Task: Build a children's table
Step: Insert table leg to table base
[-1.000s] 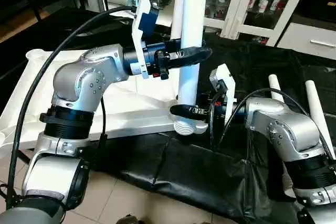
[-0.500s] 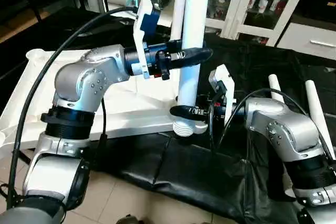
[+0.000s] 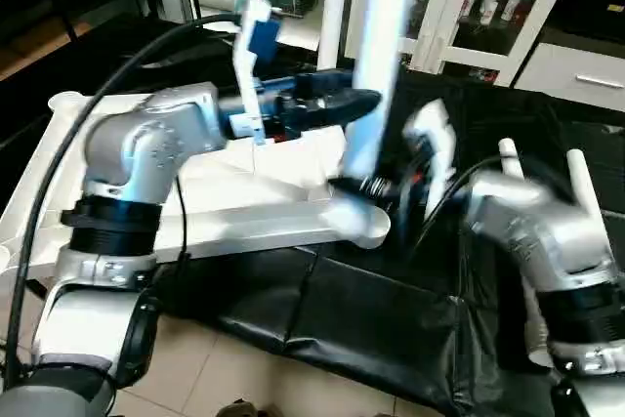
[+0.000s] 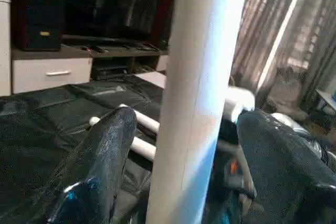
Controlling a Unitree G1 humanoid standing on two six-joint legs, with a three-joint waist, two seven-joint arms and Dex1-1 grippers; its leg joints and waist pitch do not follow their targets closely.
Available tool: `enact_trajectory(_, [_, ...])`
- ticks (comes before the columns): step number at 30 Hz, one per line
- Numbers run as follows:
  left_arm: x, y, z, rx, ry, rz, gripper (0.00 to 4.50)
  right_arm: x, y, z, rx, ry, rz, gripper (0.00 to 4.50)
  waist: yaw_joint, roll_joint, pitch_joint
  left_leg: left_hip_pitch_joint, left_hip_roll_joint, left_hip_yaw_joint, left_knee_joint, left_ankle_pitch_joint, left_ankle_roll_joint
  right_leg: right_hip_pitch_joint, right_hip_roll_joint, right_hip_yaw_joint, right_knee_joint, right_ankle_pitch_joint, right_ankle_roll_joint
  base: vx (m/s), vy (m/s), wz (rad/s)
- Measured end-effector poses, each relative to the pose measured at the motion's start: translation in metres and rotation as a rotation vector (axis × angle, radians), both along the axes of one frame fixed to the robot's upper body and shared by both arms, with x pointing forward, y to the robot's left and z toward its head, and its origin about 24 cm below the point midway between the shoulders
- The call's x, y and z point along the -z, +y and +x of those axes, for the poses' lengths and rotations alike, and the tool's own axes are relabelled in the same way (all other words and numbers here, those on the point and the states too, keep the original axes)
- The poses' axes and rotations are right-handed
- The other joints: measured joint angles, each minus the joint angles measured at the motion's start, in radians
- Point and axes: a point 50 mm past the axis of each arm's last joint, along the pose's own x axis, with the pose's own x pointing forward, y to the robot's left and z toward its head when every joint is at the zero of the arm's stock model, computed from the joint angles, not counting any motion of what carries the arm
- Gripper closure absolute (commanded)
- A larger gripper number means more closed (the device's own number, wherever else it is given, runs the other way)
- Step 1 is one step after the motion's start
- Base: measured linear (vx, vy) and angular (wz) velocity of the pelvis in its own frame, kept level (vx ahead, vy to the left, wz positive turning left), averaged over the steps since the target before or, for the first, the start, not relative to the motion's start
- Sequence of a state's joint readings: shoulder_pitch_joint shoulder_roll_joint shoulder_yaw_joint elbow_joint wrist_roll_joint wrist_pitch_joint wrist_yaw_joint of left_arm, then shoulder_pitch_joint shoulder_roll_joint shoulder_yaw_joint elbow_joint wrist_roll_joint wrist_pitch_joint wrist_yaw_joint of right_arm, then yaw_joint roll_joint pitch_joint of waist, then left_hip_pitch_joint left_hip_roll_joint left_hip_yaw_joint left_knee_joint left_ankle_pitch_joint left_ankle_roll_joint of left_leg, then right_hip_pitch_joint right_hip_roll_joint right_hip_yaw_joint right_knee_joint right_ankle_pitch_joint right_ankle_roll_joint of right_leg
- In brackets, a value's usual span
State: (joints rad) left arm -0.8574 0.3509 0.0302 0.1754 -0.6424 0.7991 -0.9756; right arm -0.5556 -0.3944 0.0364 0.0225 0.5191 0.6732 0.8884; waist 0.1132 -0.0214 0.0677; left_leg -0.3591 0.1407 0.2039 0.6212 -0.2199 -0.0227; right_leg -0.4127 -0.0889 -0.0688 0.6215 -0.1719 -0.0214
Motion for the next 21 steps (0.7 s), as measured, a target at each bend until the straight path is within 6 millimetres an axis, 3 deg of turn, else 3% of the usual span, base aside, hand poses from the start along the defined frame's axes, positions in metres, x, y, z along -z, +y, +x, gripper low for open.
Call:
enact_trajectory(5, [0.018,0.035,0.009,-0.178,-0.062,0.064,0.55,-0.001,-0.022,0.010,0.156,-0.007,0.010,2.61,-0.004,0.000,0.000,0.000,0.000,0.000,0.001,0.000,0.000,0.000,0.000,0.000,0.001,0.000,0.000,0.000,0.000,0.00])
enact_trajectory(9, [0.049,0.063,0.015,-0.340,-0.141,0.364,0.55,0.006,-0.028,0.014,0.242,-0.003,-0.018,2.61,-0.007,0.000,0.000,0.000,0.000,-0.001,0.000,0.000,-0.001,0.000,0.000,0.000,0.001,0.000,0.001,0.000,0.000,0.00])
enact_trajectory(12, [0.092,0.055,0.002,-0.238,-0.089,0.503,0.55,0.018,-0.029,0.015,0.297,0.026,-0.021,2.61,-0.004,-0.001,0.000,-0.001,0.000,-0.001,0.000,0.000,-0.001,0.000,0.000,0.000,0.000,-0.001,0.001,0.000,0.000,0.00])
enact_trajectory(14, [0.110,0.042,-0.005,-0.164,-0.068,0.523,0.55,0.025,-0.026,0.014,0.312,0.043,-0.022,2.61,0.002,-0.002,0.000,-0.007,0.000,-0.001,0.002,0.000,0.000,-0.005,0.000,0.000,0.001,0.000,0.001,0.000,0.000,0.00])
enact_trajectory(21, [0.129,0.027,-0.007,-0.081,-0.150,0.615,0.55,0.030,-0.021,0.014,0.333,0.049,-0.003,2.61,-0.003,-0.003,0.000,-0.005,0.000,-0.001,0.002,0.003,0.000,-0.005,-0.001,0.000,0.004,0.000,0.001,0.000,0.000,0.00])
